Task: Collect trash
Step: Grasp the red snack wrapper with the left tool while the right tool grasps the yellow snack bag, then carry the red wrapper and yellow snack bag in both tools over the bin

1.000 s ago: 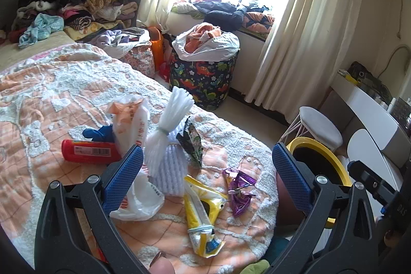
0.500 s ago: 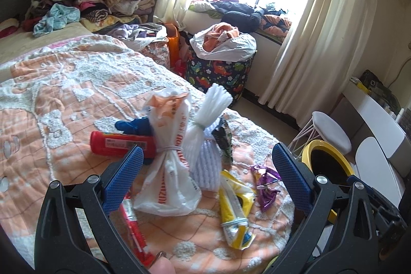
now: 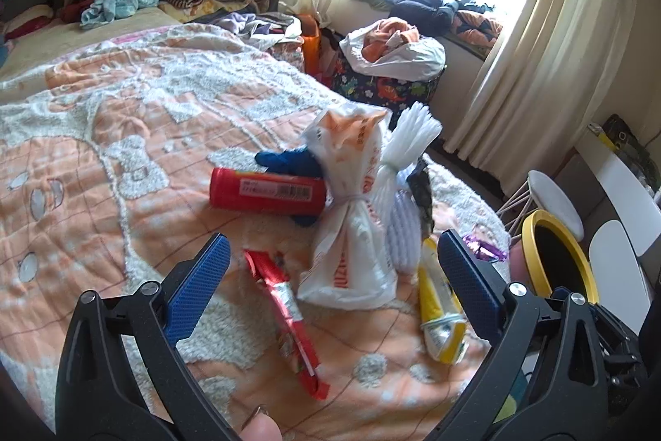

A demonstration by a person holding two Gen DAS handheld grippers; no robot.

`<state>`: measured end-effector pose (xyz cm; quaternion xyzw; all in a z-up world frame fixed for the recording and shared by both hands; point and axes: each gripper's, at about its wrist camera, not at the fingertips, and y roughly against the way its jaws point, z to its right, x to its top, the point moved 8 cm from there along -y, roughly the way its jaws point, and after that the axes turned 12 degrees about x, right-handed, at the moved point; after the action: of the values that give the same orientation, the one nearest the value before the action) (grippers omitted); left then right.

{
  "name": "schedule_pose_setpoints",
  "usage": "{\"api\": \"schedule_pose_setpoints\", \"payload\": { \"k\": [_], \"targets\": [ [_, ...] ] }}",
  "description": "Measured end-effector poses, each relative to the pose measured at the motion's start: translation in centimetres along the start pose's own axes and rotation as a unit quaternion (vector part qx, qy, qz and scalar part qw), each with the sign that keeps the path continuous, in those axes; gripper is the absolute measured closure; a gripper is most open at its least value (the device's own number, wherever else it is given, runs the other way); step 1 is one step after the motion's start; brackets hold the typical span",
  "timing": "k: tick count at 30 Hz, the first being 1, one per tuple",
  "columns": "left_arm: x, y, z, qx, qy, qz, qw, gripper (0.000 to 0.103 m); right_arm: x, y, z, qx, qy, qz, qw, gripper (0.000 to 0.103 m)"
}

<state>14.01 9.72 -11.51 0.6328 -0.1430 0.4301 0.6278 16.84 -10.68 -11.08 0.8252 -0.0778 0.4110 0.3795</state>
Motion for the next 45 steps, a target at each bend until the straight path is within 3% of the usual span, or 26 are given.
{"api": "schedule_pose_setpoints", "payload": {
  "k": [5,10,15,26,27,29,31,34,37,45],
  "targets": [
    [-1.3,-0.7,-1.9,0.014,0.016,-0.026,0.9994,0.010,-0.1,-0.9,-0.1,0.006,-0.007,-0.011,1.000,0.021],
    [-2.9,-1.6,-2.9,0.002,0.028,-0.066,0.9974,0.012,-0.1,-2.4,-0.7,0.014,-0.008,-0.030,0.999,0.021],
    [-4.6,-2.3,-3.4,-0.018,0.040,-0.104,0.9936,0.033,-0.9,-4.8,-1.1,0.025,-0.007,-0.069,0.997,0.021],
    [-5.5,-2.6,-3.1,-0.031,0.036,-0.123,0.9913,0.062,-3.0,-10.2,-0.8,0.018,-0.027,-0.149,0.988,0.043],
    [-5.6,-2.7,-2.9,-0.034,0.034,-0.125,0.9910,0.065,-3.4,-10.6,-0.5,0.014,-0.033,-0.156,0.987,0.052],
    [-5.7,-2.9,-2.6,-0.035,0.029,-0.129,0.9906,0.067,-3.6,-10.7,0.2,0.010,-0.049,-0.154,0.987,0.065],
    [-5.9,-3.1,-2.5,-0.038,0.029,-0.134,0.9898,0.068,-3.6,-10.4,0.6,0.021,-0.065,-0.146,0.987,0.067],
    [-6.1,-3.4,-2.6,-0.038,0.035,-0.141,0.9886,0.079,-3.6,-9.8,0.7,0.027,-0.069,-0.134,0.988,0.068],
    [-6.2,-3.5,-2.9,-0.038,0.044,-0.145,0.9877,0.095,-3.2,-8.9,0.5,0.034,-0.059,-0.121,0.990,0.069],
    [-4.7,-1.9,-2.9,-0.043,0.045,-0.105,0.9925,0.096,-2.3,-5.3,-0.3,0.059,-0.036,-0.078,0.995,0.069]
  ]
}}
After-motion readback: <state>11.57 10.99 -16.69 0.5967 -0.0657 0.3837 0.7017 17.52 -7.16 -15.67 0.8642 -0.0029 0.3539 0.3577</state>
